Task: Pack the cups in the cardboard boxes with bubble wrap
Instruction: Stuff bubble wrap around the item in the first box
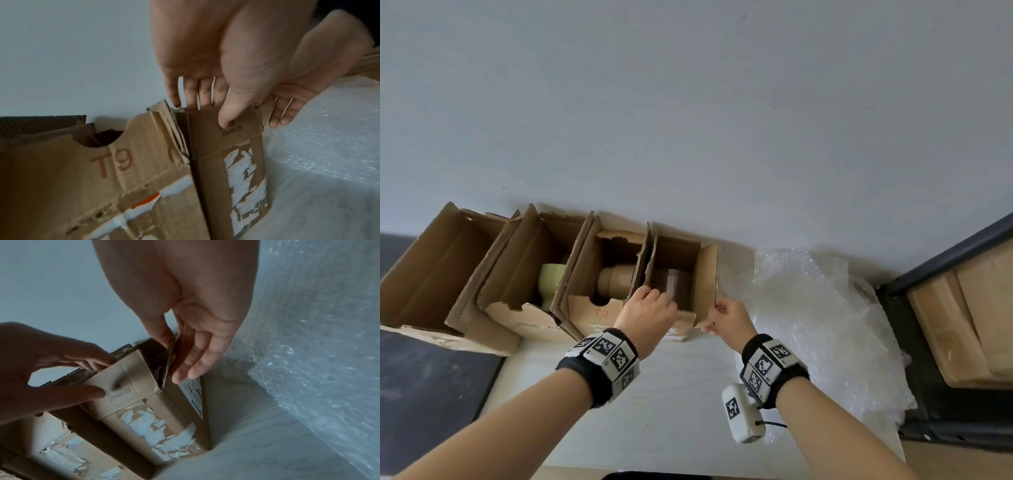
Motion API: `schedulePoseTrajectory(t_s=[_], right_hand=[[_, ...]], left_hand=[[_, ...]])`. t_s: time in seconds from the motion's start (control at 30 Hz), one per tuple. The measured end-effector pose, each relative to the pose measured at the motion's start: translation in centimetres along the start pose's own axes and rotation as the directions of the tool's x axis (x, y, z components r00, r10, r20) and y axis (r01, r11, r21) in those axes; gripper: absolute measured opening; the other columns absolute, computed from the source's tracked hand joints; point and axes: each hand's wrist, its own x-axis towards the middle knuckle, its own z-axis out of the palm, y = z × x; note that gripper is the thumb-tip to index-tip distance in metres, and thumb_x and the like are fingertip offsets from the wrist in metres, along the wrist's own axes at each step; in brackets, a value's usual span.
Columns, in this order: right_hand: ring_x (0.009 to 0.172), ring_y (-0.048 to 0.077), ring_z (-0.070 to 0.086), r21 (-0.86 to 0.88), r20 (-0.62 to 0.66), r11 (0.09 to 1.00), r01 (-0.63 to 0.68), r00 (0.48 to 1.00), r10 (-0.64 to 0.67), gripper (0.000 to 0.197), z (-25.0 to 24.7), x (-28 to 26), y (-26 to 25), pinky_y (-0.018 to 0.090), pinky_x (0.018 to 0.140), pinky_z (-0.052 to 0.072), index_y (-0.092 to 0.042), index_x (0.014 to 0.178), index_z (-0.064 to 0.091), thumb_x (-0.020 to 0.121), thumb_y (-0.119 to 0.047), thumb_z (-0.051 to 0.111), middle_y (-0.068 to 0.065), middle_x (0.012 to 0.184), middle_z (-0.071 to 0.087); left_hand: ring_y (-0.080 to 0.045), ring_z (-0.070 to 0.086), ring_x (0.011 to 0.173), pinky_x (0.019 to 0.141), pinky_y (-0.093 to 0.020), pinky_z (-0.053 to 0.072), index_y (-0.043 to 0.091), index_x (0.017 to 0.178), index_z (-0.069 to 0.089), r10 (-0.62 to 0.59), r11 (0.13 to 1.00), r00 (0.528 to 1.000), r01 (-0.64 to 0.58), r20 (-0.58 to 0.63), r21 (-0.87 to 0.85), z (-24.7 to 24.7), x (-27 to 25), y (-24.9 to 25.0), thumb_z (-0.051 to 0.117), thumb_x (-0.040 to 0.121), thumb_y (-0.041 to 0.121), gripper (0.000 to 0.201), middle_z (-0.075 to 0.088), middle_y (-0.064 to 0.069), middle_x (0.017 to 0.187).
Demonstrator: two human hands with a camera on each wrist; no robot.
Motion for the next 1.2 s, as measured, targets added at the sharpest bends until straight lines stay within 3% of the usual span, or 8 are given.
schedulePoseTrajectory(t_s=[0.2, 0.27, 0.4, 0.63, 0.8, 0.97, 1.1, 1.2], right_hand=[[0.086, 0.019, 0.058, -0.117, -0.027, 0.991, 0.060, 0.998, -0.063, 0.007, -1.0, -1.6, 0.5, 0.031, 0.080, 0.048, -0.013, 0.092, 0.053, 0.090, -0.009, 0.058, 0.004, 0.090, 0.056], [0.113, 0.017, 0.050, -0.211, -0.085, 0.975, 0.072, 0.992, -0.091, 0.050, -1.3, -2.1, 1.0, 0.025, 0.092, 0.041, -0.013, 0.126, 0.043, 0.083, -0.016, 0.070, 0.002, 0.118, 0.050], [0.135, 0.023, 0.029, -0.417, -0.161, 0.890, 0.186, 0.948, -0.274, 0.085, -2.1, -2.7, 0.6, 0.033, 0.109, 0.029, -0.010, 0.142, 0.026, 0.076, -0.025, 0.077, 0.009, 0.144, 0.032], [0.113, 0.017, 0.056, -0.514, -0.025, 0.829, 0.218, 0.963, -0.269, 0.040, -2.0, -2.8, 0.2, 0.028, 0.093, 0.046, -0.014, 0.125, 0.053, 0.088, -0.024, 0.065, 0.002, 0.123, 0.058], [0.076, 0.019, 0.059, -0.481, 0.035, 0.828, 0.290, 0.949, -0.312, 0.009, -1.2, -4.0, 0.9, 0.030, 0.069, 0.047, -0.007, 0.090, 0.063, 0.091, -0.015, 0.058, 0.005, 0.082, 0.063], [0.099, 0.021, 0.063, -0.317, -0.003, 0.931, 0.179, 0.982, -0.190, 0.021, -2.0, -5.8, 2.9, 0.032, 0.090, 0.052, -0.004, 0.110, 0.062, 0.090, -0.008, 0.060, 0.010, 0.105, 0.067], [0.105, 0.026, 0.062, -0.193, -0.021, 0.976, 0.103, 0.994, -0.109, 0.045, -2.7, -8.3, 5.1, 0.031, 0.089, 0.053, -0.018, 0.131, 0.045, 0.090, -0.006, 0.060, 0.013, 0.111, 0.063], [0.088, 0.036, 0.064, -0.128, -0.012, 0.986, 0.108, 0.994, -0.110, 0.055, -3.0, -10.2, 6.5, 0.046, 0.082, 0.055, -0.030, 0.135, 0.039, 0.092, -0.003, 0.057, 0.026, 0.094, 0.064]], left_hand=[[-0.011, 0.054, 0.043, 0.044, -0.017, 0.043, 0.022, 0.063, 0.063, 0.153, 0.988, 0.987, -0.155, -0.054, -0.025, -0.6, -2.7, 1.1, 0.085, 0.041, 0.008, 0.035, 0.054, 0.009, 0.049], [-0.013, 0.053, 0.041, 0.043, -0.018, 0.045, 0.019, 0.063, 0.063, 0.180, 0.983, 0.980, -0.183, -0.084, -0.030, 0.0, -4.1, 1.5, 0.084, 0.039, 0.004, 0.035, 0.054, 0.008, 0.048], [-0.015, 0.059, 0.047, 0.049, -0.021, 0.052, 0.017, 0.068, 0.067, 0.212, 0.968, 0.969, -0.226, -0.126, -0.109, 0.9, -7.2, 1.7, 0.085, 0.046, 0.004, 0.031, 0.061, 0.005, 0.056], [-0.013, 0.068, 0.065, 0.065, -0.024, 0.058, 0.020, 0.071, 0.073, 0.233, 0.943, 0.962, -0.259, -0.143, -0.209, 1.2, -12.4, -0.3, 0.091, 0.045, 0.012, 0.033, 0.070, 0.006, 0.072], [-0.015, 0.070, 0.072, 0.068, -0.026, 0.059, 0.018, 0.071, 0.075, 0.176, 0.955, 0.977, -0.199, -0.118, -0.222, 1.7, -14.5, -2.1, 0.095, 0.037, 0.012, 0.040, 0.072, 0.002, 0.077], [-0.018, 0.071, 0.081, 0.076, -0.035, 0.057, 0.014, 0.073, 0.076, 0.073, 0.978, 0.994, -0.088, -0.086, -0.190, 1.9, -14.8, -2.8, 0.090, 0.037, 0.003, 0.040, 0.074, -0.002, 0.083], [-0.017, 0.061, 0.110, 0.094, -0.033, 0.048, 0.018, 0.109, 0.068, -0.082, 0.930, 0.997, 0.081, 0.011, -0.358, 2.7, -14.5, -2.2, 0.067, 0.079, 0.022, 0.031, 0.066, 0.001, 0.118], [-0.016, 0.035, 0.135, 0.109, -0.031, 0.032, 0.024, 0.142, 0.037, -0.160, 0.879, 0.980, 0.197, 0.121, -0.435, 4.0, -14.2, -1.4, 0.034, 0.093, 0.056, 0.059, 0.034, 0.003, 0.150]])
